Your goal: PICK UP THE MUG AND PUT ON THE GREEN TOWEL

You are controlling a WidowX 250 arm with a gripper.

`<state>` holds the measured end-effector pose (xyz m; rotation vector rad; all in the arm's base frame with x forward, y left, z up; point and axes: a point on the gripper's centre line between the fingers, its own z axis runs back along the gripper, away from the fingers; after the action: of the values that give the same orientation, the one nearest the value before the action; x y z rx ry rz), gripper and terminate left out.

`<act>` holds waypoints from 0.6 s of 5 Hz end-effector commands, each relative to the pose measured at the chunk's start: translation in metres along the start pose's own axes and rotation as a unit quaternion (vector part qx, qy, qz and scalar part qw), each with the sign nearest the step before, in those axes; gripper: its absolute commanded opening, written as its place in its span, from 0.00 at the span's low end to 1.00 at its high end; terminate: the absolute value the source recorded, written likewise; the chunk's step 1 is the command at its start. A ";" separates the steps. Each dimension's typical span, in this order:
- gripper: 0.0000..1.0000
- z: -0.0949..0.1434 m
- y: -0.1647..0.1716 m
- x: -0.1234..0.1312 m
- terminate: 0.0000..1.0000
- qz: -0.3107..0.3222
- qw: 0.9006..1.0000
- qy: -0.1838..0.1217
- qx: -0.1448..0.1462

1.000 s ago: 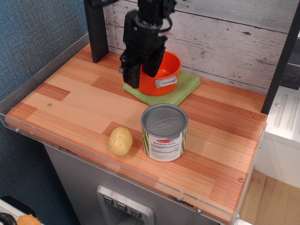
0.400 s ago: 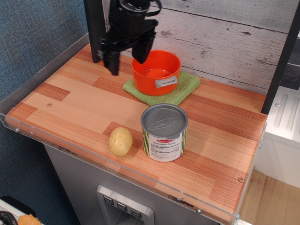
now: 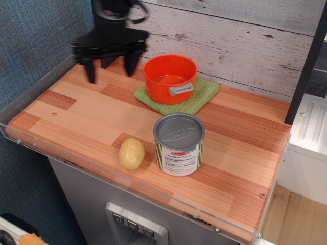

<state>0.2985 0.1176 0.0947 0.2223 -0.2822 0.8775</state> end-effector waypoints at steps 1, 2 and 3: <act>1.00 0.017 0.028 0.019 0.00 -0.056 0.998 -0.035 -0.017; 1.00 0.022 0.053 0.014 0.00 -0.056 0.998 -0.015 -0.027; 1.00 0.030 0.071 -0.003 0.00 -0.069 0.997 -0.005 -0.034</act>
<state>0.2455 0.1539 0.1123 0.1629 -0.2555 0.7176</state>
